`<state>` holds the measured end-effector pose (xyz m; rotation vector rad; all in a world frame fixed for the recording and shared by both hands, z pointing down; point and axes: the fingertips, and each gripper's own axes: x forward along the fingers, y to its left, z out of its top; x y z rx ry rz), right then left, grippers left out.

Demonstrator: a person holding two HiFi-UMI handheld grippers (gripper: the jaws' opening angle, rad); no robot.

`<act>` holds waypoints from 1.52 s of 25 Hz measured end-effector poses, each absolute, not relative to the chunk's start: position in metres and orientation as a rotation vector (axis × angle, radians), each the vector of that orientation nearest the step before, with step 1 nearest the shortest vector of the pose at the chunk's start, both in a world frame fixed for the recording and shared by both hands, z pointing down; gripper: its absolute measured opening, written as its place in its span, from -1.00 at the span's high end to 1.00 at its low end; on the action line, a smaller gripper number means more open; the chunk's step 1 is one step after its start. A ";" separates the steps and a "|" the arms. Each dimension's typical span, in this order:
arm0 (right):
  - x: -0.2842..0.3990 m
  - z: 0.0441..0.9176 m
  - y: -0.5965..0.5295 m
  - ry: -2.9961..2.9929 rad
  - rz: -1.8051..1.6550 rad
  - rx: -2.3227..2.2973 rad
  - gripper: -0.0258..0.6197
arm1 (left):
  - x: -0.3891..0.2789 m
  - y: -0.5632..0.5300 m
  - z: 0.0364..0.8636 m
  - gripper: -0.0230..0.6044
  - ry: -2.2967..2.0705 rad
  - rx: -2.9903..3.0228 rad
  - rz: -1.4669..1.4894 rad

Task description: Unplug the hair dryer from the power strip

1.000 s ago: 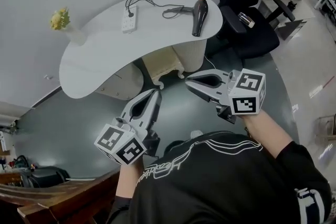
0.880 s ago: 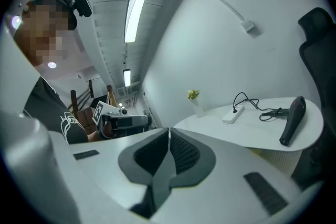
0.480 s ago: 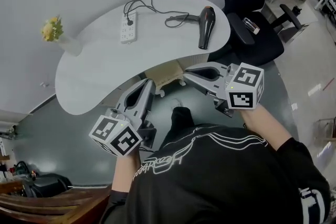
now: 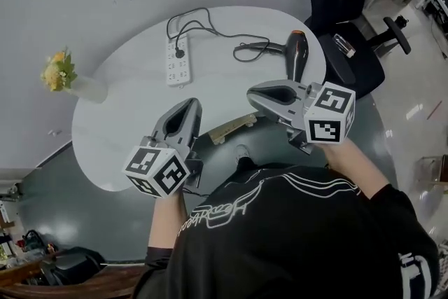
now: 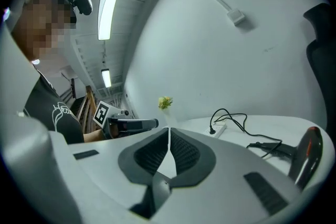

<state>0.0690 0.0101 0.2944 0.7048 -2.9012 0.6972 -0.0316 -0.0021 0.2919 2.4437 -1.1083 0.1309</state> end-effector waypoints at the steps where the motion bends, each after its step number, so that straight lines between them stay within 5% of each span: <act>1: 0.064 0.296 -0.002 -2.895 0.705 0.707 0.92 | -0.038 -0.016 0.295 0.91 -1.111 2.444 0.137; 12: 0.024 0.329 -0.106 -2.830 0.766 0.748 0.92 | -0.091 -0.126 0.339 0.89 -1.163 2.411 0.255; 28: -0.004 0.372 -0.158 -2.729 0.851 0.685 0.92 | -0.122 -0.199 0.456 0.22 -1.143 2.262 0.500; 38: -0.014 0.406 -0.171 -2.667 0.946 0.641 0.92 | -0.143 -0.225 0.517 0.19 -1.185 2.187 0.687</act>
